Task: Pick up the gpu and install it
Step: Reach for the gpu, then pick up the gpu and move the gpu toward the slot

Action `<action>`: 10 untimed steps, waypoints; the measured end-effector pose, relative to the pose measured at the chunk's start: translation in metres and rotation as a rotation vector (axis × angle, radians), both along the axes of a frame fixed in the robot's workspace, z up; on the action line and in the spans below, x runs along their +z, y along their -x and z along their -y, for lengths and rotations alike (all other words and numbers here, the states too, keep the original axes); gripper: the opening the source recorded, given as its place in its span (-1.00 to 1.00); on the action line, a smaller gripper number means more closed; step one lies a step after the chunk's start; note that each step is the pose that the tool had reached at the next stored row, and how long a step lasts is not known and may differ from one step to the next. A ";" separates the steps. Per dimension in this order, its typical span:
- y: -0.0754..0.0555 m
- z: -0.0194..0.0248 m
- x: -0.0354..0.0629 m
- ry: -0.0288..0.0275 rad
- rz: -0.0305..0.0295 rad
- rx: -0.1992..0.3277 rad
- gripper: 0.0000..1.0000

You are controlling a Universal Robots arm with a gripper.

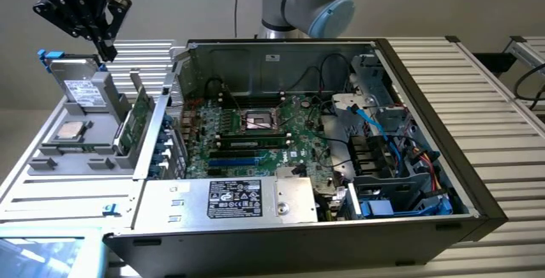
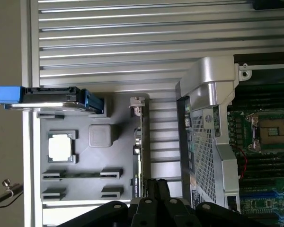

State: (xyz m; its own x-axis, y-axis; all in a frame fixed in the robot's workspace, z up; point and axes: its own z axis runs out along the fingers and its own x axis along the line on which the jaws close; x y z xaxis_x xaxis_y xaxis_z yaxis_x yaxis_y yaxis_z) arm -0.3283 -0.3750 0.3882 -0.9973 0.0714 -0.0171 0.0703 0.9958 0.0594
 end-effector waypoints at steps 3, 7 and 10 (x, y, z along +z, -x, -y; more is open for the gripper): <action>0.000 0.0000 0.0000 0.0000 0.0000 0.000 -0.76; 0.000 0.0000 0.0000 0.0000 0.0000 0.000 -0.76; 0.000 0.0000 0.0000 0.0000 0.0000 0.000 -0.76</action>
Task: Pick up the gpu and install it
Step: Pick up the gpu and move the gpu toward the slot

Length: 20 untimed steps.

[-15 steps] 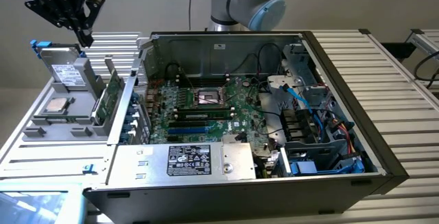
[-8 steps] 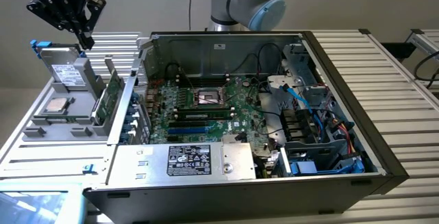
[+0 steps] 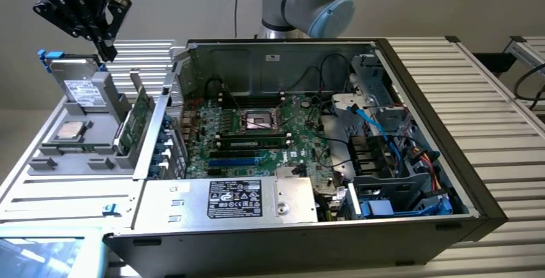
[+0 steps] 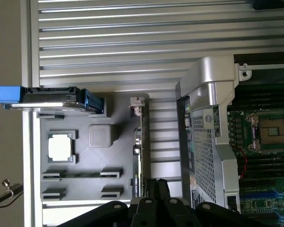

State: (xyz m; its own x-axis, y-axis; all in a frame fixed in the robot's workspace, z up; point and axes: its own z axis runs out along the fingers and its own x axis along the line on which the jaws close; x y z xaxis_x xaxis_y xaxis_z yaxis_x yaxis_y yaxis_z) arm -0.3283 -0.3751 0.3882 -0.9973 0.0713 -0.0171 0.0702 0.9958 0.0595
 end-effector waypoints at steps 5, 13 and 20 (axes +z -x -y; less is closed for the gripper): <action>0.000 0.0000 0.0000 0.0001 -0.0001 0.000 -0.76; 0.000 0.0000 0.0000 0.0000 0.0000 0.000 -0.36; 0.007 0.0000 -0.0069 0.0000 0.0002 0.000 0.00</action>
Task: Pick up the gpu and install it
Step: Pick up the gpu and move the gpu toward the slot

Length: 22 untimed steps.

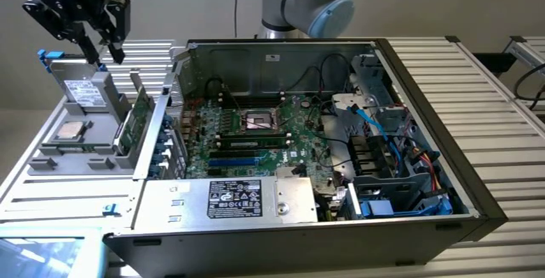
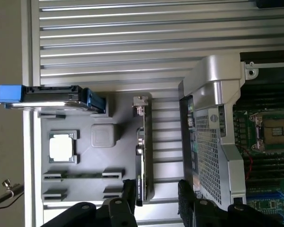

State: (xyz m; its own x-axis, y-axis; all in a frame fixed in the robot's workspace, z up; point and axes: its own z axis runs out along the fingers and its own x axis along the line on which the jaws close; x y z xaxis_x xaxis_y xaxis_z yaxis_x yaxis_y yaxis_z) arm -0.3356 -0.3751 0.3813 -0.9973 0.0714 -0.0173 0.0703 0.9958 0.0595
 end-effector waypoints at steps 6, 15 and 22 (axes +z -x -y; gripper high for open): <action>0.006 0.0007 -0.0100 0.0001 -0.0024 0.000 0.00; 0.006 0.0165 -0.0264 -0.0046 -0.0025 0.000 0.00; 0.007 0.0166 -0.0392 -0.0046 -0.0024 0.000 0.00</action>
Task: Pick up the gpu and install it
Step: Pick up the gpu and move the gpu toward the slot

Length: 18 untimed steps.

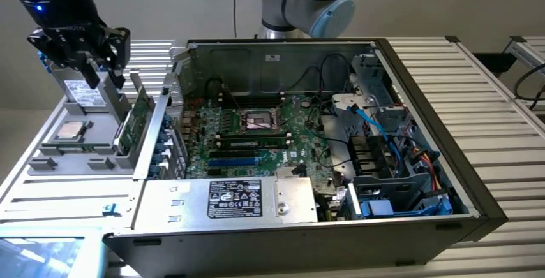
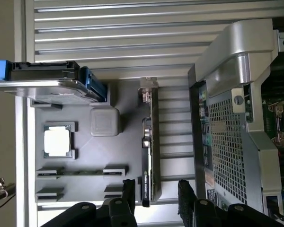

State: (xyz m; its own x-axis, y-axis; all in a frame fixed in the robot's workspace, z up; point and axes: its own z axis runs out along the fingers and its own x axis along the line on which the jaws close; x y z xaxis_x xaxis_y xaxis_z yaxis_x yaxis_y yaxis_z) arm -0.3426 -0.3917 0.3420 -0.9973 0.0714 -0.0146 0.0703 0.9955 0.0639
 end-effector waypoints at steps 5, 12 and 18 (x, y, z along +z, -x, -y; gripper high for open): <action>0.001 0.0000 -0.0091 0.0000 0.0000 0.000 0.00; 0.002 0.0000 -0.0218 0.0000 0.0000 0.000 0.00; 0.004 0.0000 -0.0326 0.0000 0.0000 0.000 0.00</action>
